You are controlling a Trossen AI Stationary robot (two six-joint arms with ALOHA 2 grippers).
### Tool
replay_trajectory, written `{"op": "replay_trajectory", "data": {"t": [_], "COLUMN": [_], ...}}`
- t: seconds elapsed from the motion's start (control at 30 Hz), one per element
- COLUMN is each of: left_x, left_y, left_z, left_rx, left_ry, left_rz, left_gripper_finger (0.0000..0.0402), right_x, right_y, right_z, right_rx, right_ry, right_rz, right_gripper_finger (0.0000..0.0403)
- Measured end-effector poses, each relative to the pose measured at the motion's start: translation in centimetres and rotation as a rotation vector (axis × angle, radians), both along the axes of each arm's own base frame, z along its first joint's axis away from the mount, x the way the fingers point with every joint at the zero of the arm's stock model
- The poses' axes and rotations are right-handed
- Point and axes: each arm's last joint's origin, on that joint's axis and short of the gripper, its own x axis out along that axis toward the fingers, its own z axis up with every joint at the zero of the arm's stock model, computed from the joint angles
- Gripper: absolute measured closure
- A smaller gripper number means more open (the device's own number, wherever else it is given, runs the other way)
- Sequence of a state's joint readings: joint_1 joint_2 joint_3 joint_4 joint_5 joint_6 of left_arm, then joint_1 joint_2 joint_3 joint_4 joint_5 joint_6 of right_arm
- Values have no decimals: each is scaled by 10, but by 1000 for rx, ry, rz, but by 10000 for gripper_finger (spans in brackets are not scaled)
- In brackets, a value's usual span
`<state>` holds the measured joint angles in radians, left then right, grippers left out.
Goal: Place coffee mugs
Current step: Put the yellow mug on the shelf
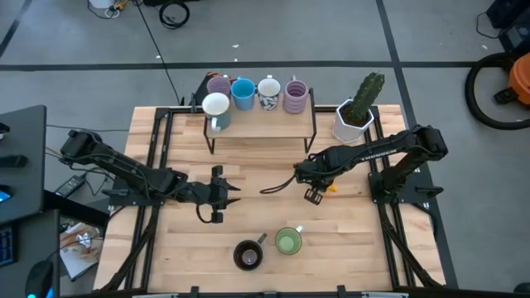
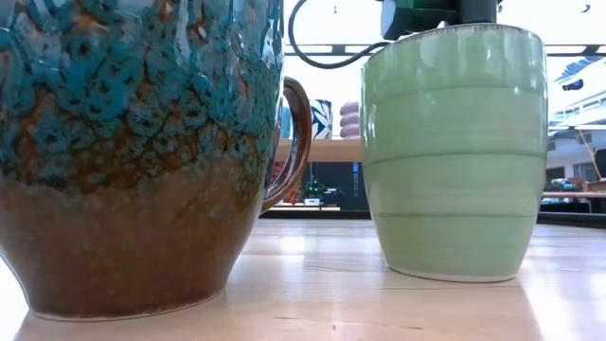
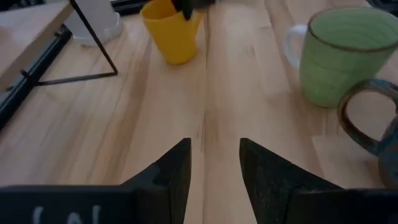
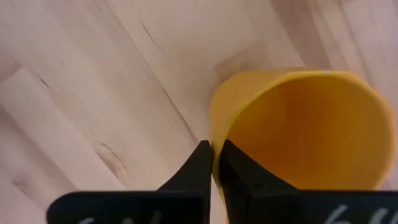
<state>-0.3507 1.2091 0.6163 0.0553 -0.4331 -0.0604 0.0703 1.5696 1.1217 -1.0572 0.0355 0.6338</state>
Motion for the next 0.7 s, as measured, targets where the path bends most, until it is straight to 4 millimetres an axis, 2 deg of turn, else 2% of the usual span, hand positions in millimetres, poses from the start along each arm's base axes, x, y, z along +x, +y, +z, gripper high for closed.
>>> {"op": "replay_trajectory", "data": {"t": [0.2, 0.37, 0.7], "left_x": [-5, -4, -3], "left_y": [1, 1, 1], "left_z": [-14, -12, -9], "left_rx": [15, 62, 126], "left_ry": [-66, -118, -139], "left_rz": [-23, -50, -81], "left_gripper_finger": [260, 260, 260], "right_x": [3, 18, 29], "right_y": [-8, -9, -11], "right_z": [5, 28, 66], "right_rx": [35, 65, 41], "right_ry": [-16, -130, -241], "right_rz": [-59, -63, -71], "right_gripper_finger": [383, 383, 383]}}
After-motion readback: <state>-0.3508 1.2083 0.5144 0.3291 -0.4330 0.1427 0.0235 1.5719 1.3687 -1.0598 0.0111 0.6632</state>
